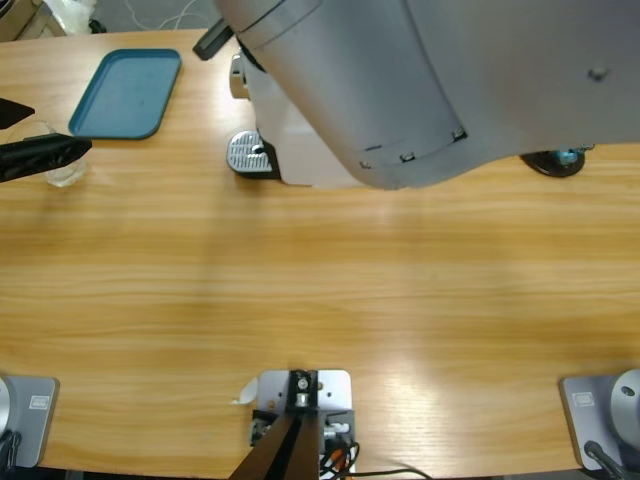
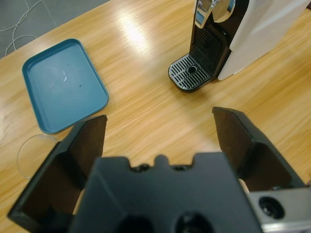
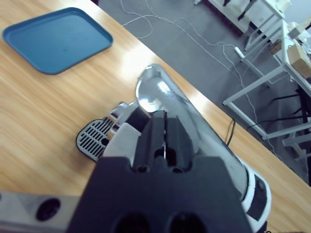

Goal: Pour coffee

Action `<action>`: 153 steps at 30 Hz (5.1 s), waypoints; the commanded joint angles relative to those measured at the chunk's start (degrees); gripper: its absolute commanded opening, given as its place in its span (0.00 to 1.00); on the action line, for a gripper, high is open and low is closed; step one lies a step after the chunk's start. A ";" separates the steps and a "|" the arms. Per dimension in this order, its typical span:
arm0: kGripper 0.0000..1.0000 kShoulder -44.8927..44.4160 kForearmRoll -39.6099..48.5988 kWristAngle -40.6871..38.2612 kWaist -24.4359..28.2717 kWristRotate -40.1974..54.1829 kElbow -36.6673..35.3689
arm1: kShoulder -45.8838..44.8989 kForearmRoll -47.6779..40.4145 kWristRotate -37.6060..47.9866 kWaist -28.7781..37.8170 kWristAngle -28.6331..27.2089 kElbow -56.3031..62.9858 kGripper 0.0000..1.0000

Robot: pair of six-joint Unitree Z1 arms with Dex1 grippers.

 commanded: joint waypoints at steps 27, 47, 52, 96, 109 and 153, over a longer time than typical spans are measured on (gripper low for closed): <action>0.95 2.89 0.17 -0.40 -1.70 0.30 2.11 | 7.89 -1.20 1.19 -6.38 8.04 3.60 0.00; 0.95 1.83 1.28 -0.25 -1.70 0.30 2.09 | 10.27 -3.54 5.51 -6.38 11.20 7.32 0.00; 0.95 1.92 1.52 -0.26 -1.70 0.30 2.09 | 11.23 -5.86 6.20 -6.38 12.26 8.82 0.00; 0.95 2.18 2.76 0.02 -2.49 0.30 1.74 | -11.60 -8.37 6.86 -6.38 30.77 13.04 0.29; 0.95 2.10 2.67 0.09 -2.49 0.21 1.65 | -24.03 8.82 4.37 -7.75 25.65 12.67 0.49; 0.99 -1.01 5.76 -5.98 17.76 -0.58 -3.50 | -45.61 16.82 5.72 -22.03 17.09 39.07 0.89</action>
